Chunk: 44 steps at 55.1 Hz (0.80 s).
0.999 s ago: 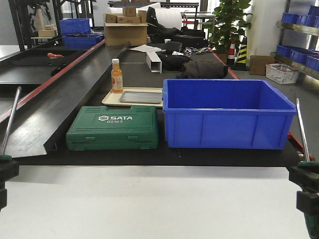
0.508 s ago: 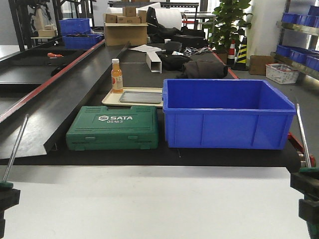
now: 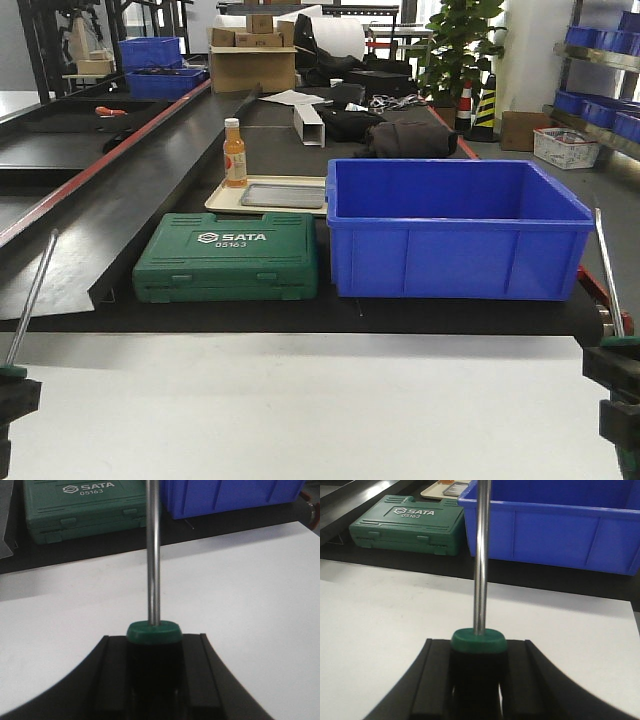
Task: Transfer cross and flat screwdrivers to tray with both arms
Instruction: 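Lift both screwdrivers upright off the table with both grippers, then drive the base away from the table holding both screwdrivers upright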
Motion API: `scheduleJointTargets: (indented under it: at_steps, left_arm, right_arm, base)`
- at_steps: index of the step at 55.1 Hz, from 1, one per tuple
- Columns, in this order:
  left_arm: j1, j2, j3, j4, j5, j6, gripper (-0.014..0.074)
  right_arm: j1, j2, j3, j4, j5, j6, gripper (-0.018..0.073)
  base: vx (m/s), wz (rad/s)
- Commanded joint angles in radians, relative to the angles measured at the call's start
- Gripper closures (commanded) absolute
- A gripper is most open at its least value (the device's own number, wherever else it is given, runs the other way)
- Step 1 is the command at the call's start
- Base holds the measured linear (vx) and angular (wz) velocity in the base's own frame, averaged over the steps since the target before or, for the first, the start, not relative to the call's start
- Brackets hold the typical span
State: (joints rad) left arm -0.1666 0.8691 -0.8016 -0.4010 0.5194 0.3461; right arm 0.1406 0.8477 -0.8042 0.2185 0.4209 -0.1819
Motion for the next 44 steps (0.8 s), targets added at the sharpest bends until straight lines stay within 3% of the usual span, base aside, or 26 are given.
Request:
scheduleJointTargets:
  at_steps: [1, 44]
  left_arm:
    - [-0.005, -0.008, -0.032, -0.023, -0.074, 0.0, 0.0596]
    - [-0.005, -0.008, -0.032, -0.023, -0.074, 0.0, 0.0596]
  right_arm:
    - [-0.003, -0.012, -0.03, 0.005, -0.087, -0.005, 0.0567]
    - [-0.003, -0.012, -0.03, 0.005, -0.087, -0.005, 0.0567]
  base:
    - [0.0, 0.01]
    - [-0.09, 0.03]
